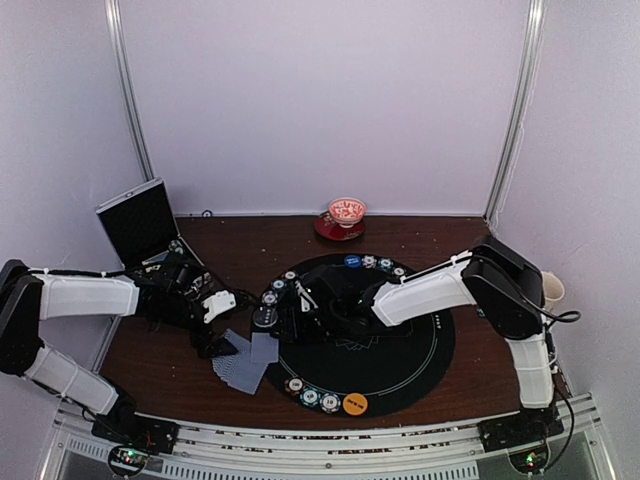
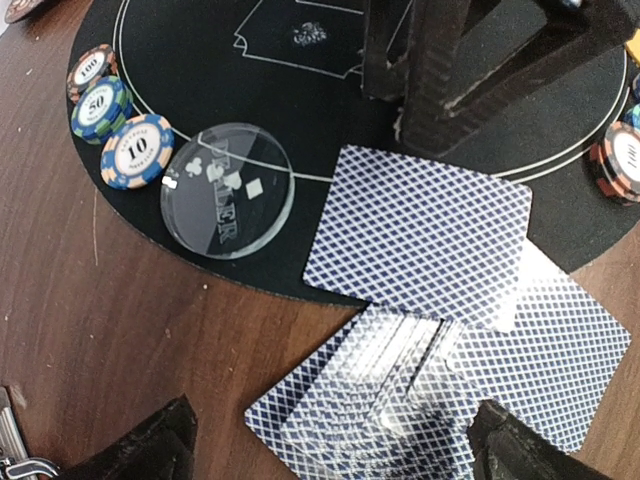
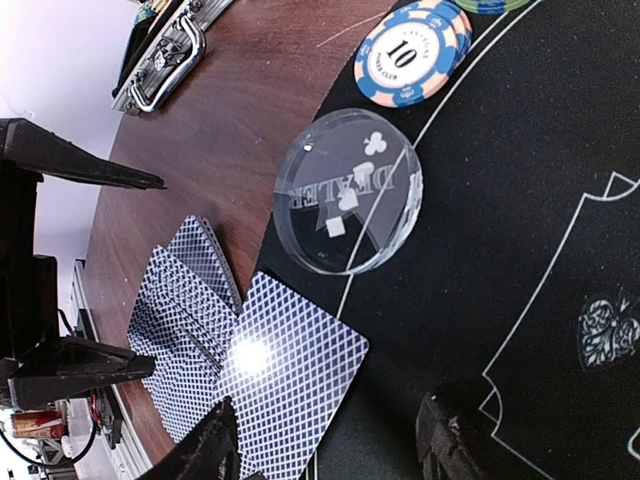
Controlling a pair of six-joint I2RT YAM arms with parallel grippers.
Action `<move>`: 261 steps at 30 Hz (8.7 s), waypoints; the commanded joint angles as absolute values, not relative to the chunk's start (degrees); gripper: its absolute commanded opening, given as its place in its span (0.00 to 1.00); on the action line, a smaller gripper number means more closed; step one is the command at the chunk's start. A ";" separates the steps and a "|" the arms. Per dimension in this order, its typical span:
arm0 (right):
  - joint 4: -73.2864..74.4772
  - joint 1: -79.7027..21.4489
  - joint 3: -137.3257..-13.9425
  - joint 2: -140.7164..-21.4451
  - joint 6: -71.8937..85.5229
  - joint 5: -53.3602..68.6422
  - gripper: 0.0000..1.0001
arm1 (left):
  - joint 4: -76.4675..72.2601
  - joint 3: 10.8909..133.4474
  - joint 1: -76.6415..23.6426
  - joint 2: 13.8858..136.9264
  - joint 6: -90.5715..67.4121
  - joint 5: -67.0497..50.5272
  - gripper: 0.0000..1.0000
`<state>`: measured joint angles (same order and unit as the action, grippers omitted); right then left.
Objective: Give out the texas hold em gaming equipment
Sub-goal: Adjust the poker card at the center of the board.
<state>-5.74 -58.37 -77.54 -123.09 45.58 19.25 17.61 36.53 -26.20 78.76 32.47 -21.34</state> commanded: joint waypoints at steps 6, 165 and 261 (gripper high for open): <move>-4.12 -60.61 -75.86 -120.89 45.18 17.75 0.62 | 17.39 35.64 -25.87 78.93 32.11 -20.96 0.98; 1.31 -63.23 -88.86 -127.73 38.14 12.73 0.80 | 10.52 36.65 -18.70 84.73 30.02 -15.12 0.98; -4.84 -67.70 -91.15 -128.20 36.62 18.55 0.82 | 10.70 36.90 -18.67 85.25 30.08 -15.52 0.98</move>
<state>-4.01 -66.92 -89.32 -127.66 37.54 18.37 10.52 36.23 -19.05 84.36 30.26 -16.08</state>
